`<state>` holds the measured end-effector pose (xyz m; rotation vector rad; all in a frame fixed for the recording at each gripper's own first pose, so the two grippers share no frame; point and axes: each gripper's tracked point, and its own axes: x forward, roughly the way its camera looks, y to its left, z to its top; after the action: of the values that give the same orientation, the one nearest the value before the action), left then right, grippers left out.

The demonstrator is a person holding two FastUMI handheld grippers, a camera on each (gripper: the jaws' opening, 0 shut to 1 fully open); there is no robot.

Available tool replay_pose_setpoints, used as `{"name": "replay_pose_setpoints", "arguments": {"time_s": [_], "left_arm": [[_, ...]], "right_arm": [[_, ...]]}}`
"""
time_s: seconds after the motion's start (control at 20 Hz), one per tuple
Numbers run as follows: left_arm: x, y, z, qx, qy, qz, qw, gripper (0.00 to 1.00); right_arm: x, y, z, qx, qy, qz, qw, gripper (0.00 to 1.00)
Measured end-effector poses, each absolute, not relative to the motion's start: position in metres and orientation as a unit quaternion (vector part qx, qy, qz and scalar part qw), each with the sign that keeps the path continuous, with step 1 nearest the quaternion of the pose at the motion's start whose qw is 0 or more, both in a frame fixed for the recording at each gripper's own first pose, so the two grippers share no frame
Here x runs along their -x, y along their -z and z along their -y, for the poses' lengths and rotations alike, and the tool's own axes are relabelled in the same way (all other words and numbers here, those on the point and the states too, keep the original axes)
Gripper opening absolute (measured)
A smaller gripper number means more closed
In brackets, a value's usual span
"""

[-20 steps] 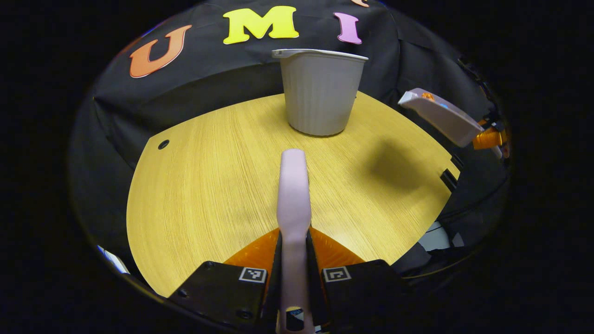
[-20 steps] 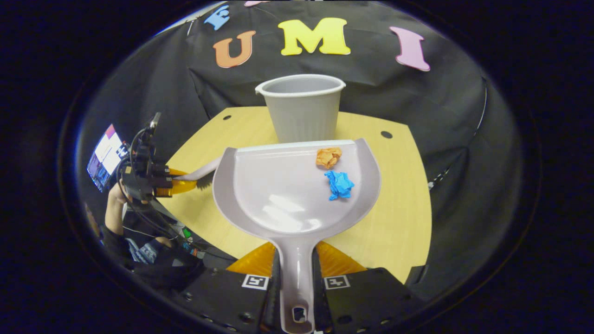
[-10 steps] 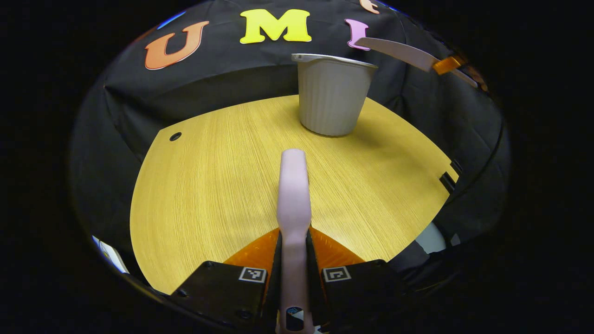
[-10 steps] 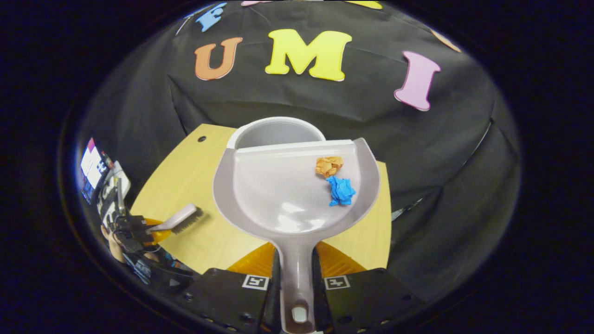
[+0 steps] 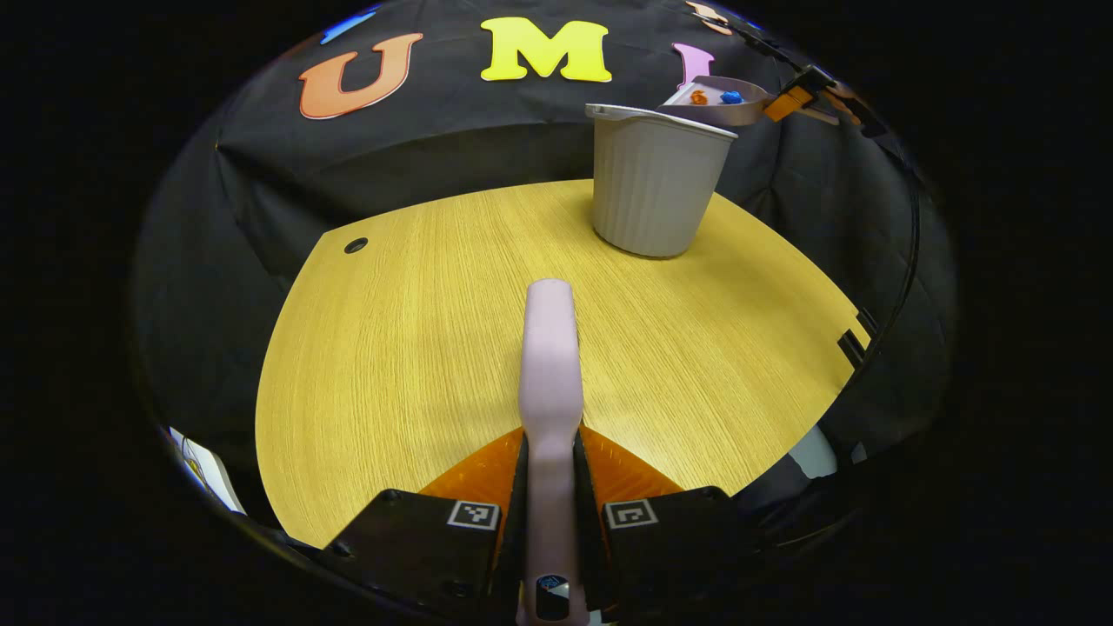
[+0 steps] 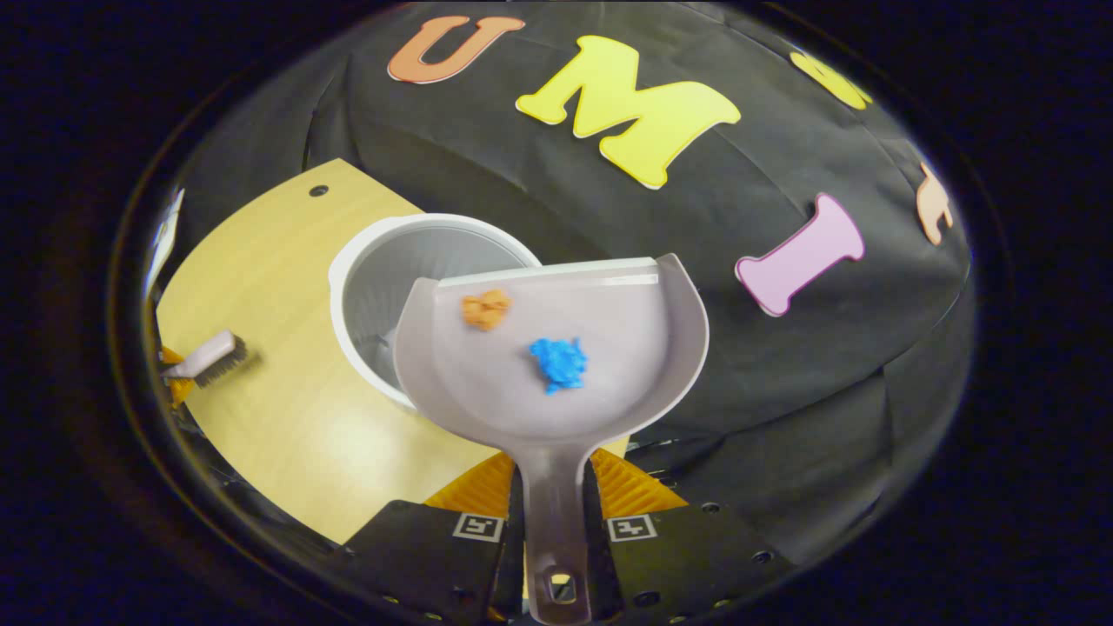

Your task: Pick up the small broom and dustpan from the desktop, sweep the trash into the dustpan with the broom, and then empty the trash into the garbage bin.

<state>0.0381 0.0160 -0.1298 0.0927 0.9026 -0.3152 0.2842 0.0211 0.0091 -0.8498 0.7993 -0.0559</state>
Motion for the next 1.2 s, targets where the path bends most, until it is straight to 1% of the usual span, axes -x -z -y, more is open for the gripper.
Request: {"name": "replay_pose_setpoints", "arguments": {"time_s": [0.05,0.1,0.25,0.3,0.35,0.55,0.65,0.8,1.0,1.1,1.2], "left_arm": [[-0.038,0.130,-0.015,-0.044,0.153,-0.433,0.887,0.30],[-0.039,0.130,-0.013,-0.042,0.155,-0.432,0.888,0.30],[-0.037,0.132,-0.006,-0.045,0.164,-0.430,0.887,0.30],[-0.036,0.132,-0.006,-0.048,0.165,-0.429,0.887,0.30],[-0.037,0.133,-0.005,-0.050,0.165,-0.429,0.886,0.30],[-0.038,0.135,-0.004,-0.043,0.163,-0.430,0.887,0.30],[-0.039,0.134,-0.004,-0.042,0.156,-0.430,0.888,0.30],[-0.040,0.132,-0.004,-0.036,0.148,-0.430,0.890,0.30],[-0.039,0.130,-0.001,-0.032,0.134,-0.428,0.893,0.30],[-0.039,0.128,0.000,-0.031,0.123,-0.426,0.896,0.30],[-0.039,0.126,0.001,-0.035,0.110,-0.424,0.898,0.30]], "right_arm": [[-0.287,-0.019,-0.015,0.456,0.045,-0.363,0.811,0.29],[-0.288,-0.025,-0.012,0.492,0.057,-0.357,0.792,0.29],[-0.287,-0.029,-0.021,0.576,0.059,-0.329,0.746,0.29],[-0.289,-0.033,-0.027,0.595,0.054,-0.315,0.737,0.29],[-0.287,-0.033,-0.032,0.598,0.054,-0.311,0.736,0.28],[-0.280,-0.032,-0.036,0.580,0.048,-0.313,0.750,0.29],[-0.281,-0.030,-0.033,0.563,0.047,-0.316,0.762,0.29],[-0.274,-0.027,-0.022,0.505,0.038,-0.320,0.800,0.29],[-0.227,-0.022,-0.009,0.351,0.004,-0.336,0.874,0.28],[-0.195,-0.017,-0.002,0.288,-0.009,-0.333,0.898,0.29],[-0.159,-0.015,0.007,0.235,-0.008,-0.307,0.922,0.28]]}}
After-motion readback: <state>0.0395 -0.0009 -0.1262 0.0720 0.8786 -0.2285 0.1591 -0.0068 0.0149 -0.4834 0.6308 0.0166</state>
